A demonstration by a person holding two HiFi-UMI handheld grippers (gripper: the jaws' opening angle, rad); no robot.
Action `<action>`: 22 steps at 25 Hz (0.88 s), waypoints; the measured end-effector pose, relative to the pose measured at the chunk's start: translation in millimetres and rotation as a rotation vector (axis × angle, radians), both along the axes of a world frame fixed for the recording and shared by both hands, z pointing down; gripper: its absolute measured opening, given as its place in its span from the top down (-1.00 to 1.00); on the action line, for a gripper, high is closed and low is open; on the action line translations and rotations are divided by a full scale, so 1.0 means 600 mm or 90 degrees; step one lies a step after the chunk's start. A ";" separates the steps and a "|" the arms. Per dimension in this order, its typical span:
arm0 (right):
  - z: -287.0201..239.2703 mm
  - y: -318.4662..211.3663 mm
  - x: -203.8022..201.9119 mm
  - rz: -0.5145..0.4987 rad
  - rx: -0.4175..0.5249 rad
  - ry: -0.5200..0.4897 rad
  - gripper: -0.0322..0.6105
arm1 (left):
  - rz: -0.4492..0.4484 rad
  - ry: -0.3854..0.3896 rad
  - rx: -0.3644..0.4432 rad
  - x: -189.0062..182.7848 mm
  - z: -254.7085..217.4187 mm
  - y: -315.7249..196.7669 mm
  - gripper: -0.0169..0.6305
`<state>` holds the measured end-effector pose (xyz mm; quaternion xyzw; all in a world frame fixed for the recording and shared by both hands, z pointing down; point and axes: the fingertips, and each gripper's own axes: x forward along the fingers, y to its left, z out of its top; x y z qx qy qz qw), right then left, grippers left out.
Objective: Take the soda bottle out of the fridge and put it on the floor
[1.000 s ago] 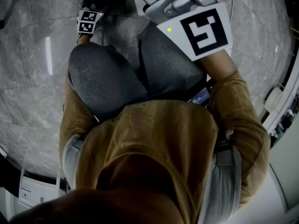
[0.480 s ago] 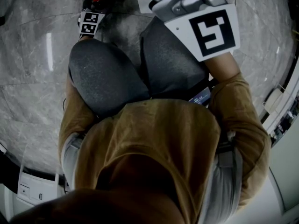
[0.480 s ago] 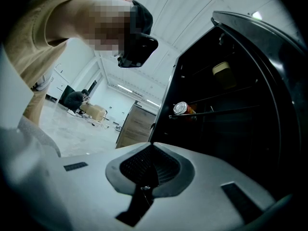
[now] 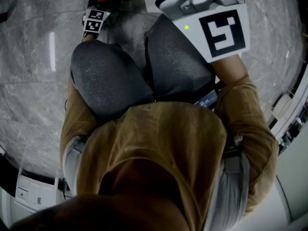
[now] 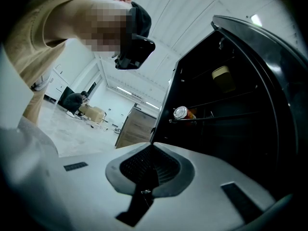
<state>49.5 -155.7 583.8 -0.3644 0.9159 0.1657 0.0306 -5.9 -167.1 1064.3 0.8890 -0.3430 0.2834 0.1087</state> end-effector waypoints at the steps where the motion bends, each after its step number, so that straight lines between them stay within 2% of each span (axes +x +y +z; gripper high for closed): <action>1: 0.000 0.002 0.000 0.000 -0.001 -0.001 0.89 | -0.003 -0.002 -0.001 -0.001 0.000 0.000 0.00; 4: 0.001 0.006 -0.003 0.000 -0.003 -0.001 0.89 | -0.009 -0.009 0.005 -0.003 0.000 0.002 -0.01; 15: 0.012 -0.004 -0.011 0.002 -0.013 -0.003 0.89 | -0.011 0.038 0.010 0.002 -0.018 -0.001 -0.07; 22: 0.026 -0.019 -0.014 0.010 -0.024 0.004 0.89 | -0.016 0.059 -0.009 0.001 -0.011 0.001 -0.08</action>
